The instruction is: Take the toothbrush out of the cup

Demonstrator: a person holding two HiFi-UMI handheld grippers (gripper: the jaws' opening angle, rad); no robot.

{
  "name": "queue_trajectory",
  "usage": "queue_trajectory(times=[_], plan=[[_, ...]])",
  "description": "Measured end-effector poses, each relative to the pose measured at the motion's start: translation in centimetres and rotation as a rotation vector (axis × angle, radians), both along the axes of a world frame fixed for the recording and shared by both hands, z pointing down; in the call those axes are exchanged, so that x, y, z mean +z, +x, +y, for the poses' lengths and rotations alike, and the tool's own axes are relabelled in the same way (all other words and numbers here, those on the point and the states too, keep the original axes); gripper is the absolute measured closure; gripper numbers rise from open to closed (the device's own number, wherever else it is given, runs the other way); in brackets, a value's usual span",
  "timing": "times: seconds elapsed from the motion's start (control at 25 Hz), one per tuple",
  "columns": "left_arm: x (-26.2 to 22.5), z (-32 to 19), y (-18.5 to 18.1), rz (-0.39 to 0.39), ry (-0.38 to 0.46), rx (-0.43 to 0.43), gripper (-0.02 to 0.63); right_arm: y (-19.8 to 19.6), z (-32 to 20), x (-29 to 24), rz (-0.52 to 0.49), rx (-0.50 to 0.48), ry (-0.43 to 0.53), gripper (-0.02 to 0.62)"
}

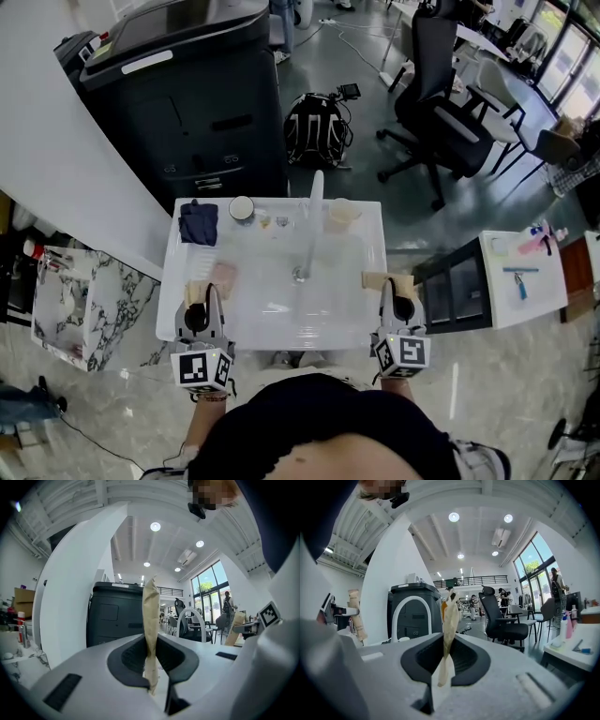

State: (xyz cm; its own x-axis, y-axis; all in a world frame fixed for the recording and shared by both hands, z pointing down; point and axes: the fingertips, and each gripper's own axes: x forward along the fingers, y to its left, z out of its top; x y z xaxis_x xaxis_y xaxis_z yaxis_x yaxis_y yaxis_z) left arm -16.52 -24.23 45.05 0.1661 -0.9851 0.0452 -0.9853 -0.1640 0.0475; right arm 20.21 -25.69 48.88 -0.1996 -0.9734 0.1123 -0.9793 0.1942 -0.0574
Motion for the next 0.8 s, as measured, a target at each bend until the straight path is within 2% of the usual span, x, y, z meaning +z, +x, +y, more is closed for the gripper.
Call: queue_trajectory(times=[0.2,0.8], plan=[[2.2,0.3,0.2,0.018,-0.045,-0.003,0.565,-0.3,-0.3,0.6,0.009,-0.006,-0.016,0.563],[2.9,-0.8,0.0,0.029,-0.059,0.001,0.565,-0.3,-1.1,1.0,0.027,0.001,-0.038,0.563]])
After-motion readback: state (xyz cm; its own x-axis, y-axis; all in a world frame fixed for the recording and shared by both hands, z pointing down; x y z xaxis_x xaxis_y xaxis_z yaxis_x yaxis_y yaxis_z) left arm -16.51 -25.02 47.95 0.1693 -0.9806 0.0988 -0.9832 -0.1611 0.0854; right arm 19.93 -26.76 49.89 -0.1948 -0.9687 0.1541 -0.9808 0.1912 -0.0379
